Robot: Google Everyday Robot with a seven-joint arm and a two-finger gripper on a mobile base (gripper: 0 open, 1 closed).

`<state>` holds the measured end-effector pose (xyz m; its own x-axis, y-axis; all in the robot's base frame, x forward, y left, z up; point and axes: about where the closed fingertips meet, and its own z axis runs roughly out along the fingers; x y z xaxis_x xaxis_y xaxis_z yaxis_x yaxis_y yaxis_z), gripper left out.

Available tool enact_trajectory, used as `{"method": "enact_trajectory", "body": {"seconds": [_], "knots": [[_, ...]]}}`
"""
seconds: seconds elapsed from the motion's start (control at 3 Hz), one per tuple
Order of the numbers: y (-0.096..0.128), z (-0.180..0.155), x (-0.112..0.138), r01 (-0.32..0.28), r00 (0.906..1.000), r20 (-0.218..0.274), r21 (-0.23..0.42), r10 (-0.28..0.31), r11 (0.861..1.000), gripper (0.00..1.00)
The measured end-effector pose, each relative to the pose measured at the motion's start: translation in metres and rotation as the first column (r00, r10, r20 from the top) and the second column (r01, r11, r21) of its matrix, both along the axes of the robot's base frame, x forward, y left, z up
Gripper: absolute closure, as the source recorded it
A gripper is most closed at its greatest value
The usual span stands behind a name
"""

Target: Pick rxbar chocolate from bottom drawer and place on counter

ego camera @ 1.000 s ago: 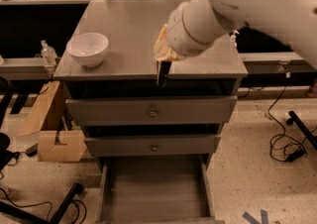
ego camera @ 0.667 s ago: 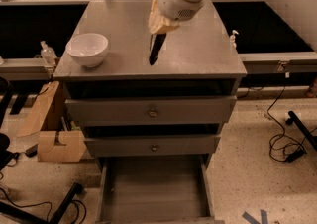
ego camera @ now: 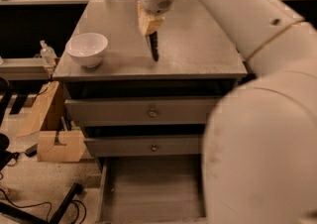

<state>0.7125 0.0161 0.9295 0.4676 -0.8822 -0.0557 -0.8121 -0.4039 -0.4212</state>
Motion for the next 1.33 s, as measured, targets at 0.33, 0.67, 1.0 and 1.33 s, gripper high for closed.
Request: {"method": "enact_trajectory", "body": {"seconds": [0.33,0.67,1.0,1.33], "knots": [[0.043,-0.023,0.039,-0.058,0.9973,-0.05,-0.067,0.055,0.996,1.0],[0.044,-0.023,0.04,-0.058,0.9973,-0.05,-0.067,0.055,0.996,1.0],[0.038,-0.015,0.047,-0.031,0.9995,-0.003,-0.052,0.031,0.998,1.0],[0.016,0.009,0.06,0.047,0.9945,0.096,-0.052,-0.042,0.998,1.0]]}}
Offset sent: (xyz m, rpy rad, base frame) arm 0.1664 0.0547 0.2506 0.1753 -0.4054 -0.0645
